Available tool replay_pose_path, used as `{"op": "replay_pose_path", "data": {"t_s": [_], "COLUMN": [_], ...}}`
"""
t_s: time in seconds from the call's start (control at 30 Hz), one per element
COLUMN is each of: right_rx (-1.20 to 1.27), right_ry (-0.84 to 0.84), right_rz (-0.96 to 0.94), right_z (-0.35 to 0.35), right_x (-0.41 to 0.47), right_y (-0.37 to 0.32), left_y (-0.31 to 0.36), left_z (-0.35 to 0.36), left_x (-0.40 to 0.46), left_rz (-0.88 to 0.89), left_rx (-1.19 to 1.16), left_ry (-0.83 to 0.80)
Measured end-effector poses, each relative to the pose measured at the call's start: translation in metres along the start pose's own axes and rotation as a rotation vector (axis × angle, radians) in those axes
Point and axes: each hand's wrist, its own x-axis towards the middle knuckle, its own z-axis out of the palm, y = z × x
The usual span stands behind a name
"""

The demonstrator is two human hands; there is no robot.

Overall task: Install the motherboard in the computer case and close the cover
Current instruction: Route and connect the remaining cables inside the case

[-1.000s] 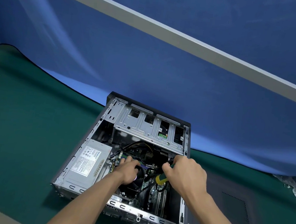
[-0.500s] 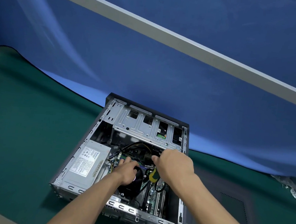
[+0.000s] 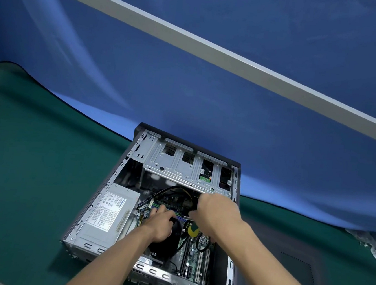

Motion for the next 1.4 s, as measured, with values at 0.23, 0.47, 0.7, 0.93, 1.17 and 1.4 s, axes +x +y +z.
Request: {"op": "replay_pose_path", "data": {"t_s": [0.23, 0.47, 0.7, 0.93, 1.17, 1.4], "right_rx": [0.264, 0.288, 0.220, 0.251, 0.366, 0.392], "right_ry": [-0.159, -0.153, -0.070, -0.099, -0.161, -0.191], "right_rz": [0.039, 0.126, 0.135, 0.124, 0.089, 0.095], "right_z": [-0.008, -0.008, 0.000, -0.001, -0.005, -0.009], "right_x": [0.001, 0.000, 0.000, 0.001, 0.004, -0.001], "right_y": [0.002, 0.003, -0.004, 0.006, -0.001, -0.005], "left_y": [0.002, 0.004, 0.007, 0.006, 0.007, 0.007], "left_z": [0.000, 0.000, -0.004, -0.004, -0.005, -0.006], "left_x": [-0.002, -0.003, -0.008, -0.008, -0.009, -0.009], "left_rz": [-0.006, -0.005, -0.017, -0.019, -0.015, -0.010], "left_rx": [-0.004, 0.040, 0.065, 0.033, 0.060, 0.069], "left_ry": [0.000, 0.001, -0.021, -0.026, -0.023, -0.025]}}
